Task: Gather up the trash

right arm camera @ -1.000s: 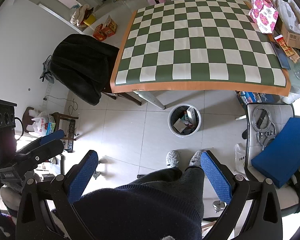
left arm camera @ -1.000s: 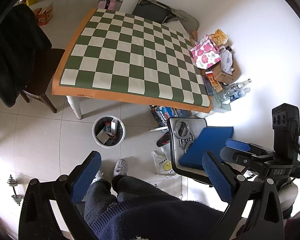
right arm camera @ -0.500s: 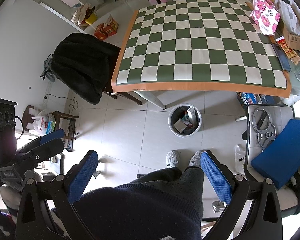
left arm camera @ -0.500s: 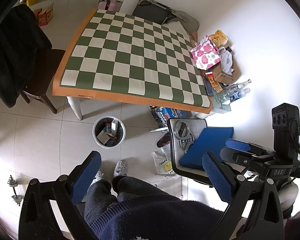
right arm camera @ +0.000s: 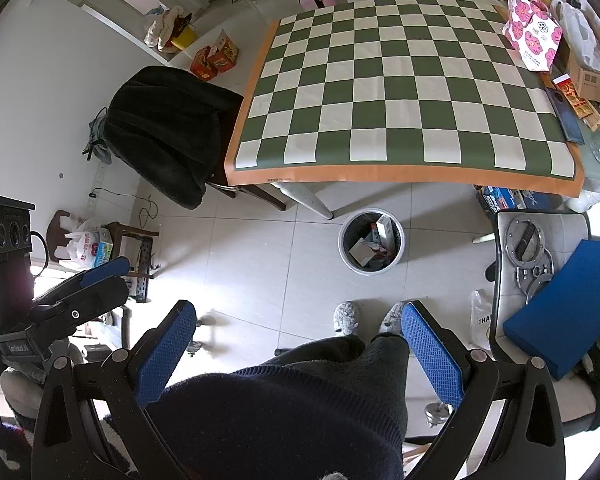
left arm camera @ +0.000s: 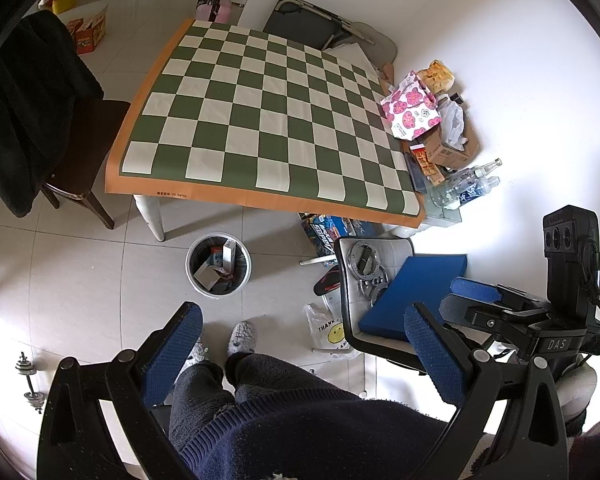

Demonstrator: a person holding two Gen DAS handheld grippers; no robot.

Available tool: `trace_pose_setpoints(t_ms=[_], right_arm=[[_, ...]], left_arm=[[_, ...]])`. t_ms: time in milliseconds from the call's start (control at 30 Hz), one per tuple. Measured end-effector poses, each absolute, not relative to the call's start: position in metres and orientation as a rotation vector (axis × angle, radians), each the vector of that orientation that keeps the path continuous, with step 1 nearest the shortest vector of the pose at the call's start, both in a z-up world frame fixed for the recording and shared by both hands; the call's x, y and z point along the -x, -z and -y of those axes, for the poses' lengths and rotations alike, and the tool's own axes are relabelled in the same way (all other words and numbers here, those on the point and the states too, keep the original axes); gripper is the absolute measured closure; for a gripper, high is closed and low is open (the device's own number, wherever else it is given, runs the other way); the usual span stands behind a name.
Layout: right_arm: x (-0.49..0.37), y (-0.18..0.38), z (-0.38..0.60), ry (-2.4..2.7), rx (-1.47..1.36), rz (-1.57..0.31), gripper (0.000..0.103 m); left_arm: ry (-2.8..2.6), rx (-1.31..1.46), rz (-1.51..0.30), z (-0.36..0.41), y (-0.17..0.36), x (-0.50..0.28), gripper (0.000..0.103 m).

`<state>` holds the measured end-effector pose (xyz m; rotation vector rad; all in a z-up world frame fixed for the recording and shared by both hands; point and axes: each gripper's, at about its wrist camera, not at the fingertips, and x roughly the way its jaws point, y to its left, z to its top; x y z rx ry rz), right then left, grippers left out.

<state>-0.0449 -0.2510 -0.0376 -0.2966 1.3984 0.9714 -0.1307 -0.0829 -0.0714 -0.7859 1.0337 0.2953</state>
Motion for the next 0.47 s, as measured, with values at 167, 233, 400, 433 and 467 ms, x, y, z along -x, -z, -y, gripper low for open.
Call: trace_pose_setpoints(t_ms=[167, 233, 400, 433, 467], right_arm=[[0.0451, 0.0377, 0.2507, -0.971, 0.298, -1.397, 0.0], [0.0458, 0.0372, 0.2503, -0.971, 0.296, -1.397, 0.0], [0.0454, 0.0381, 0.2501, -0.97, 0.294, -1.398, 0.0], [0.0461, 0.0376, 0.2497, -0.97, 0.295, -1.398, 0.0], [0.0467, 0.037, 0.2495, -0.97, 0.294, -1.399, 0.0]], left_arm=[[-0.296, 0.786, -1.034, 0.0841, 0.0711, 0.1299, 0.0], [-0.295, 0.787, -1.035, 0.0825, 0.0721, 0.1317, 0.0], [-0.292, 0.787, -1.032, 0.0839, 0.0701, 0.1304, 0.0], [-0.291, 0.787, -1.033, 0.0833, 0.0704, 0.131, 0.0], [-0.291, 0.788, -1.033, 0.0832, 0.0704, 0.131, 0.0]])
